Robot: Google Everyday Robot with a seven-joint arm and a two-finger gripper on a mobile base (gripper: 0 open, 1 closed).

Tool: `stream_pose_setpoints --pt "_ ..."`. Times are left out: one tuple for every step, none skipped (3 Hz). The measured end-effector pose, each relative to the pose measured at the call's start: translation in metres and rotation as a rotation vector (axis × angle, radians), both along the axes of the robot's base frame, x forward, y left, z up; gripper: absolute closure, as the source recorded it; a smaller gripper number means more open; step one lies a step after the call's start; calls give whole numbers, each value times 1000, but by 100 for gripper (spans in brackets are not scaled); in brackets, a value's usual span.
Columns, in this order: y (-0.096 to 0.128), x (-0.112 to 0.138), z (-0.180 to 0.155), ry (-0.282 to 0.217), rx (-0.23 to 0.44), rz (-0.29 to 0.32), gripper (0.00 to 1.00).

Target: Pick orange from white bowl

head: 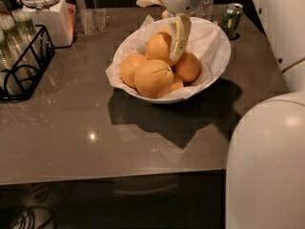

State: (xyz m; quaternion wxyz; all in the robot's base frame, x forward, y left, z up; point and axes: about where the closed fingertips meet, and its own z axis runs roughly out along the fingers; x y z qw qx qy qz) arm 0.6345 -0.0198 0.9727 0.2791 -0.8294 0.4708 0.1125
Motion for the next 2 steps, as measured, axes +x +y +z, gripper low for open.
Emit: stream_pose_setpoints --pt "9 2 -15 45 6 31 0" --pt "3 -9 -23 105 9 12 0"
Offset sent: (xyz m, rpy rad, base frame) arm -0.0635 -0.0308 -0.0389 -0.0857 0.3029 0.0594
